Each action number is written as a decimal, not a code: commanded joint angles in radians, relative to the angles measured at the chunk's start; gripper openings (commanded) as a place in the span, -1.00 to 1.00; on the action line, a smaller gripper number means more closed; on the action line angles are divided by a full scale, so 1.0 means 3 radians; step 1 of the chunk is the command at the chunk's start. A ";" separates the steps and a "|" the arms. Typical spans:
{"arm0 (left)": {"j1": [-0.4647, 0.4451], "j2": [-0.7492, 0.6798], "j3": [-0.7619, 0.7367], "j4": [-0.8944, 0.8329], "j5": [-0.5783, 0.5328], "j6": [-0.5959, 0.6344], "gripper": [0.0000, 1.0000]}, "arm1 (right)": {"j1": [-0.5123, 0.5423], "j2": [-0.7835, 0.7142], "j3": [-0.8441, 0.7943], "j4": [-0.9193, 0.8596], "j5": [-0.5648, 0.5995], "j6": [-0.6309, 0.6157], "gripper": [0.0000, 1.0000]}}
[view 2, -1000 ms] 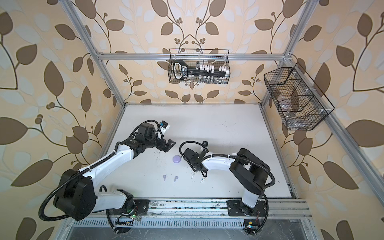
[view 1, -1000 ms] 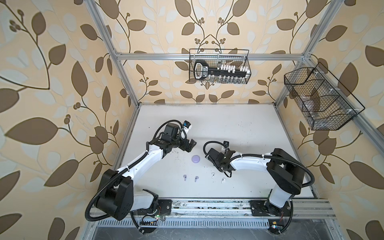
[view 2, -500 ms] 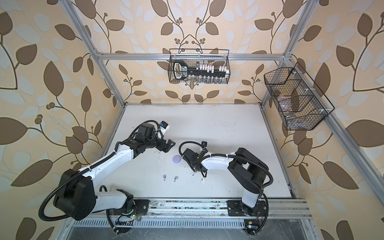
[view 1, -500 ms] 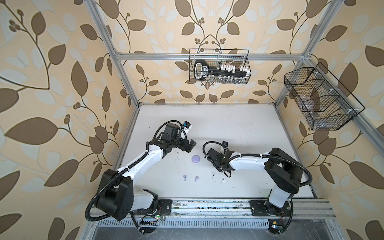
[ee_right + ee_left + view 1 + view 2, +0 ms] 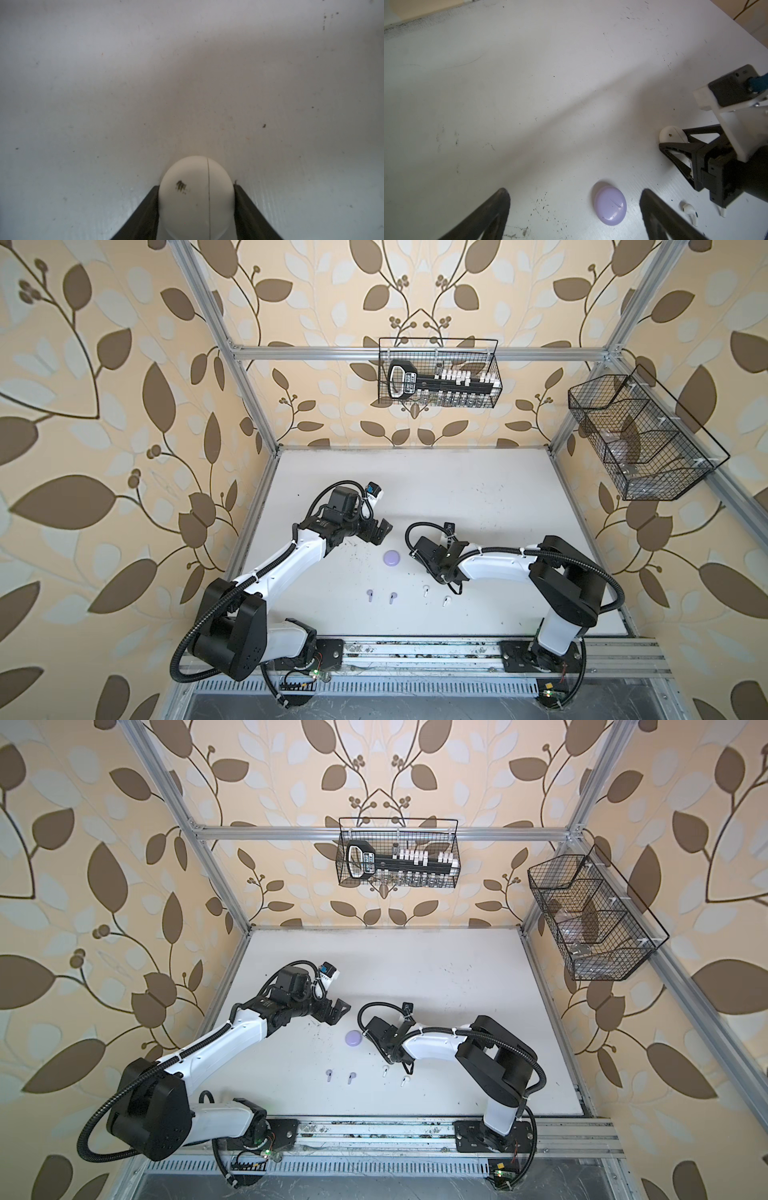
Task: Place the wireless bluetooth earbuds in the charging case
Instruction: 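Lower the right gripper and close it on the white case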
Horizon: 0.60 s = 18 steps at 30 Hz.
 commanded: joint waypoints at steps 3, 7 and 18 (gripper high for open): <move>-0.0008 -0.0043 0.0009 0.0012 -0.0010 0.0039 0.98 | -0.0019 0.0078 -0.0026 -0.0034 -0.0017 -0.0018 0.05; -0.0008 -0.0042 0.0010 0.0012 -0.0005 0.0044 0.98 | -0.0023 0.0074 -0.0059 0.0022 -0.0048 -0.0050 0.02; -0.0008 -0.0027 0.0056 -0.0051 -0.0015 0.0048 0.98 | 0.0012 -0.0012 -0.0182 0.0332 -0.0089 -0.0264 -0.05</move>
